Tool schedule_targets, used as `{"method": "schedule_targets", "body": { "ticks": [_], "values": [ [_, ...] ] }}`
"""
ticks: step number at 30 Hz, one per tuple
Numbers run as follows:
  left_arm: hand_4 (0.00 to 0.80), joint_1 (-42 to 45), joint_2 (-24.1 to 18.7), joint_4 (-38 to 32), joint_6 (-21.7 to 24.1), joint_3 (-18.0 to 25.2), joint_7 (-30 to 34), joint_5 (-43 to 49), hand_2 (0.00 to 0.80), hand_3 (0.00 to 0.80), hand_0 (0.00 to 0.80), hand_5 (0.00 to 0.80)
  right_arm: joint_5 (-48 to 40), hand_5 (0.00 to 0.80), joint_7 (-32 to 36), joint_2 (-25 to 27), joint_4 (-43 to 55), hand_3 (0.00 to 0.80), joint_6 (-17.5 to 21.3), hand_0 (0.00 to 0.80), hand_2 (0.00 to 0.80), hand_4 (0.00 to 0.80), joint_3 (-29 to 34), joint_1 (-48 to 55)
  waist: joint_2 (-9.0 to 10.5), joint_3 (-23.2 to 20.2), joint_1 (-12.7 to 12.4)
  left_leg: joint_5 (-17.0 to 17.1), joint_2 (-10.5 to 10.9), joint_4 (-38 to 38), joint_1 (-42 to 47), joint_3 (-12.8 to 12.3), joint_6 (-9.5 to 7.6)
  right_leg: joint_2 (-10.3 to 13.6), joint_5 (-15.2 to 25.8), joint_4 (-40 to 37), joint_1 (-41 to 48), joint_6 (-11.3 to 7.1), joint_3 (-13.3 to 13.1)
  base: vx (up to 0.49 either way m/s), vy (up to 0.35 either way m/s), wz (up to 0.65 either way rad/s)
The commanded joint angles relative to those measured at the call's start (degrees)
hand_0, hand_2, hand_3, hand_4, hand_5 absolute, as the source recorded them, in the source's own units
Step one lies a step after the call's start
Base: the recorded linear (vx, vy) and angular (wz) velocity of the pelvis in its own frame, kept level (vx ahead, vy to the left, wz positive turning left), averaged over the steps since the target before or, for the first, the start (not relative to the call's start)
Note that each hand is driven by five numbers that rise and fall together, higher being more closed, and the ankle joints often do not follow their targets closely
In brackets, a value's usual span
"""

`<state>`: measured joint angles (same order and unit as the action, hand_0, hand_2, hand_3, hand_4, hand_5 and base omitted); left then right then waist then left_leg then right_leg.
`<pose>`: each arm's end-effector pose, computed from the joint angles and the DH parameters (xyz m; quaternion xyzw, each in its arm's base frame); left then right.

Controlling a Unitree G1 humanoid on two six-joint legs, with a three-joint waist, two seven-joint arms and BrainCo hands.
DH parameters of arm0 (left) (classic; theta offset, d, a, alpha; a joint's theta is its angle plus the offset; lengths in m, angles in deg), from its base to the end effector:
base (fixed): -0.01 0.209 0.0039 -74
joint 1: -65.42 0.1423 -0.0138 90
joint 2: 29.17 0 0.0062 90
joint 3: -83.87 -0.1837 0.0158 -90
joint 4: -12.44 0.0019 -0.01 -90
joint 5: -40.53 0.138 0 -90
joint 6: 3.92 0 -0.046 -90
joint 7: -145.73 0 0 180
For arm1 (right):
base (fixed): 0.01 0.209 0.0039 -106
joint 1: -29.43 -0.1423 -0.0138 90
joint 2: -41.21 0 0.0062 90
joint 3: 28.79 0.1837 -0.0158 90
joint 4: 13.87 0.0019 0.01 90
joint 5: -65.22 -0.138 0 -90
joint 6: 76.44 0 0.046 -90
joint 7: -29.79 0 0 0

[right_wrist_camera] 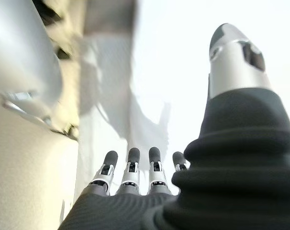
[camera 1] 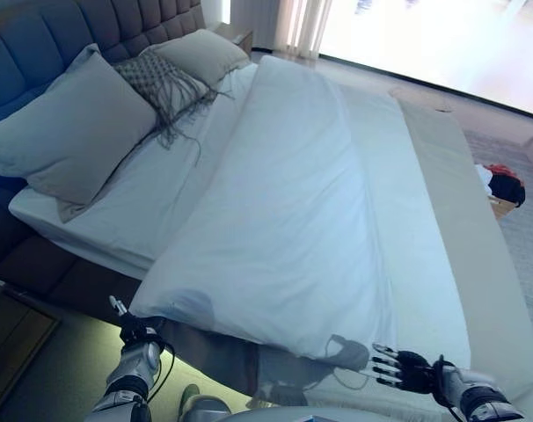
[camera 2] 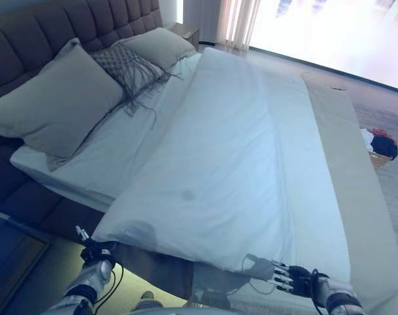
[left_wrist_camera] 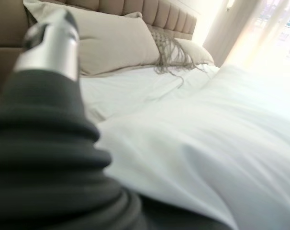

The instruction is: Make the bed neatly

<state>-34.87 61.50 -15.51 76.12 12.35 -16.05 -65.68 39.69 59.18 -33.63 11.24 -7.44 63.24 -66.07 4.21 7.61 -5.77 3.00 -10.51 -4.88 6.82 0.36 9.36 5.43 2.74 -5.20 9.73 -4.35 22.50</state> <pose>0.1592 0.2565 -0.0724 -0.7483 0.0279 0.2854 0.5982 0.1082 -0.3265 -0.0616 0.1671 0.5517 -0.0530 0.8154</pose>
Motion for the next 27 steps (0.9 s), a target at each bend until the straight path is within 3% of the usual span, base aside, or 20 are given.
{"method": "schedule_targets", "body": {
  "ticks": [1, 10, 19, 23, 27],
  "values": [
    [0.000, 2.3, -19.6, 1.5, 6.7, 15.4, 3.1, -1.0, 0.000, 0.000, 0.000, 0.000, -2.8, 0.000, -0.4, 3.7, -3.8, 0.000, 2.9, 0.000, 0.000, 0.000, 2.4, -0.8, 1.50, -0.8, -6.7, -0.5, 3.2, 0.4, -1.4, 1.4, -3.68, 8.0, -1.5, 3.1, 1.0, -4.07, -0.7, 0.046, 0.039, -0.01],
    [0.000, 6.2, -25.8, 3.4, 4.3, 21.5, 2.4, 1.7, 0.000, 0.000, 0.000, 0.000, -3.0, 0.000, -0.4, 7.7, -6.6, 0.000, 3.8, 0.000, 0.000, 0.000, 8.1, -0.6, -0.01, -2.0, -8.4, -1.4, 4.5, 0.2, -0.6, 2.9, -4.26, 8.6, -2.0, 3.1, 1.7, -4.41, 0.2, 0.033, 0.053, 0.00],
    [0.000, 10.6, -30.7, 6.5, 1.2, 27.4, 1.4, 2.6, 0.000, 0.000, 0.000, 0.000, -4.2, 0.000, -0.5, 9.0, -6.5, 0.000, 3.7, 0.000, 0.000, 0.000, 9.4, -1.0, -1.41, -1.8, -9.6, -1.8, 5.1, 0.3, -1.0, 4.4, -4.38, 9.0, -2.7, 3.7, 1.2, -4.48, 1.0, -0.025, 0.039, 0.00],
    [0.000, 11.7, -31.5, 7.0, -2.2, 28.3, 2.8, 4.7, 0.000, 0.000, 0.000, 0.000, -5.3, 0.000, -0.4, 9.6, -6.6, 0.000, 3.6, 0.000, 0.000, 0.000, 9.6, -1.1, -1.44, -2.0, -9.9, -1.8, 5.3, 0.2, -1.3, 4.8, -4.44, 8.9, -2.5, 3.5, 1.0, -4.52, 1.3, -0.037, 0.010, 0.04],
    [0.000, 10.3, -30.2, 7.5, -4.0, 26.1, 3.9, 8.6, 0.000, 0.000, 0.000, 0.000, -6.0, 0.000, -0.3, 8.7, -6.2, 0.000, 4.3, 0.000, 0.000, 0.000, 9.1, -1.2, -1.14, -2.3, -9.9, -1.7, 5.5, 0.0, -1.6, 5.0, -4.48, 8.8, -2.4, 3.3, 0.9, -4.64, 1.5, -0.035, -0.031, 0.05]
  ]
}}
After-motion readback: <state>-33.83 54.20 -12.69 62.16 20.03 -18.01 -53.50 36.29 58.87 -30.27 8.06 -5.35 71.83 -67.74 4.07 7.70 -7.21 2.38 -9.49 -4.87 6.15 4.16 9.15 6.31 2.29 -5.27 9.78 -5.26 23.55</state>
